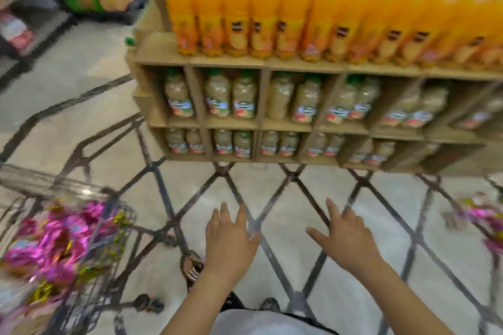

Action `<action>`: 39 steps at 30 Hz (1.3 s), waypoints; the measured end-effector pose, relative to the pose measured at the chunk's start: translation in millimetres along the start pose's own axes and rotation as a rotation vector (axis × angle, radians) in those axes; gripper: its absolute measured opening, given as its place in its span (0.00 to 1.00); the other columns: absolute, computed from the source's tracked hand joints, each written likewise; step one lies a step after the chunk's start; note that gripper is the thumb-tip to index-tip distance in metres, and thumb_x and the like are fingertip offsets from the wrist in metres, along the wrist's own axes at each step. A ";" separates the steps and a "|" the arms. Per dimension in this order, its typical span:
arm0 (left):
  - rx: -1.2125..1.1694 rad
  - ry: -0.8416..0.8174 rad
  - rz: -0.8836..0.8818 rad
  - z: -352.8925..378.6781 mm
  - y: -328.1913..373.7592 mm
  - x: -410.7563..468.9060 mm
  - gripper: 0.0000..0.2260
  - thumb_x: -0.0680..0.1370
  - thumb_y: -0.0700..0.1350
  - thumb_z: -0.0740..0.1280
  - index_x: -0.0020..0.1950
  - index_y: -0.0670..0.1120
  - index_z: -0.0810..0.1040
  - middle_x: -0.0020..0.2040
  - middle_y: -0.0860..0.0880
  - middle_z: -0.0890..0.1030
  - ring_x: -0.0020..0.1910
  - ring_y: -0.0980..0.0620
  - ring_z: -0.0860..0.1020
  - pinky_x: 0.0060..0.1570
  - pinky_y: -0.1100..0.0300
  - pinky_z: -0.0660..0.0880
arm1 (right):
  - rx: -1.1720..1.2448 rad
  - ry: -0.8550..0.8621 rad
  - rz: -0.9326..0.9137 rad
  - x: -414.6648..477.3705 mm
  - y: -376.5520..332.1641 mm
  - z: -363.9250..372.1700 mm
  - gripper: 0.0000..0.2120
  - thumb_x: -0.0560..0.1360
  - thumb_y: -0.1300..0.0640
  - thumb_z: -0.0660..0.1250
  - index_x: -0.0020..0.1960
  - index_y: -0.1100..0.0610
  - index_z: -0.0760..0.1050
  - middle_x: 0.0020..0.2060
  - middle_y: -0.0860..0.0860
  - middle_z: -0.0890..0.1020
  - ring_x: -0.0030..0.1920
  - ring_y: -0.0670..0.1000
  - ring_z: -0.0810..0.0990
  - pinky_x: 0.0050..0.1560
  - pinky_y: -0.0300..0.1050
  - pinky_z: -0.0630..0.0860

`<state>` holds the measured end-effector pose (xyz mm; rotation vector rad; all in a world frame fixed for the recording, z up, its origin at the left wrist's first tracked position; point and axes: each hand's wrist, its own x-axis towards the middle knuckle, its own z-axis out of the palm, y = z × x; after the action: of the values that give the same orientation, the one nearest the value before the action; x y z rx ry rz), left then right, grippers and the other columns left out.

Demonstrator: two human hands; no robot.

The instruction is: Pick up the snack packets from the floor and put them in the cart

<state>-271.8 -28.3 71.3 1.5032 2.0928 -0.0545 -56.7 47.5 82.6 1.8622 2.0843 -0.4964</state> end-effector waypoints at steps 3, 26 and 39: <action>0.049 -0.052 0.143 11.1 54.4 1.4 0.32 0.82 0.62 0.54 0.81 0.52 0.45 0.80 0.40 0.46 0.79 0.40 0.46 0.76 0.48 0.48 | 0.088 0.029 0.136 -21.5 59.3 4.3 0.42 0.75 0.29 0.52 0.80 0.50 0.44 0.66 0.57 0.69 0.65 0.58 0.69 0.60 0.51 0.72; 0.564 -0.350 0.945 80.7 470.4 99.3 0.34 0.82 0.62 0.55 0.81 0.51 0.42 0.80 0.40 0.48 0.79 0.39 0.48 0.77 0.47 0.50 | 0.719 0.141 0.995 -60.5 363.3 21.8 0.41 0.76 0.31 0.55 0.80 0.49 0.43 0.69 0.59 0.67 0.67 0.58 0.69 0.62 0.50 0.72; 0.657 -0.372 1.164 123.7 682.0 164.9 0.37 0.79 0.69 0.49 0.81 0.52 0.44 0.80 0.41 0.52 0.79 0.40 0.51 0.77 0.46 0.52 | 0.775 0.134 1.217 -10.3 513.0 -17.7 0.40 0.77 0.32 0.54 0.79 0.49 0.42 0.71 0.59 0.65 0.70 0.59 0.66 0.65 0.51 0.69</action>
<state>346.9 324.8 82.7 2.6151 0.6895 -0.5573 454.3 97.1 74.7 3.1272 0.4285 -0.8621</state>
